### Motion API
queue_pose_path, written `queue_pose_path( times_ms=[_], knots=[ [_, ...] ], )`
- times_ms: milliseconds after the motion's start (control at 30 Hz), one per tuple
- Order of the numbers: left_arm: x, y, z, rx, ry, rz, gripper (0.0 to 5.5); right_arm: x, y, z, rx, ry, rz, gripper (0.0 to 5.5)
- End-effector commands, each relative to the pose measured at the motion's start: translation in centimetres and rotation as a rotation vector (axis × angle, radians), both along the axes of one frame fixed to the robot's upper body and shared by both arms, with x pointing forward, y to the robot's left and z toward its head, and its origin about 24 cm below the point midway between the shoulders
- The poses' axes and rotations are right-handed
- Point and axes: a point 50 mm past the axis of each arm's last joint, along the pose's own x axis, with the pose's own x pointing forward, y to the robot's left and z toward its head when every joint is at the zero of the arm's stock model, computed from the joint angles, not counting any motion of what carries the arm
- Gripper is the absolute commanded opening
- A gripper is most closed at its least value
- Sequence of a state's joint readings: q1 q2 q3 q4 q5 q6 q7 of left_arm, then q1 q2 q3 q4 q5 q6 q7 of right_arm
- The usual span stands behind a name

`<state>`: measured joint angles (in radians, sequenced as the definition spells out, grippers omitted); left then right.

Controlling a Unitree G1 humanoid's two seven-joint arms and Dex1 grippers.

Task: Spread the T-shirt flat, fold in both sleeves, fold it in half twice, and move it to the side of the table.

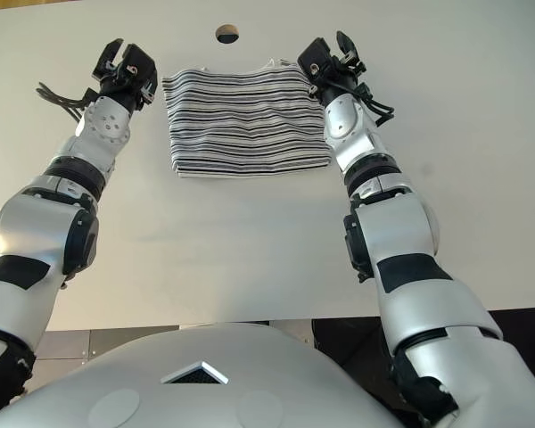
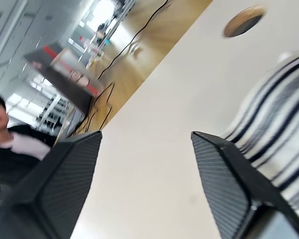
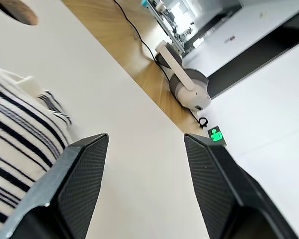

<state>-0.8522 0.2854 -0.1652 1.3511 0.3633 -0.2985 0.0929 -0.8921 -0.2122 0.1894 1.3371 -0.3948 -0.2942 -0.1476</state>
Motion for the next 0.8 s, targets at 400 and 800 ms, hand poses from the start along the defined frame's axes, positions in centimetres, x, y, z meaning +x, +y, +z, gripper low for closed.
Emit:
queue_pose_path(
  times_ms=[400,800],
  knots=[
    [-2.5,2.0,1.3,-0.373,-0.411,0.107,4.56,-9.1,-3.6,-6.0,-0.523,0.111,0.702,2.81],
    [-6.3,0.4,1.4,-0.459,-0.562,0.041,4.56,-12.9,-5.3,-3.0,-0.792,0.157,0.988,2.81]
  ],
)
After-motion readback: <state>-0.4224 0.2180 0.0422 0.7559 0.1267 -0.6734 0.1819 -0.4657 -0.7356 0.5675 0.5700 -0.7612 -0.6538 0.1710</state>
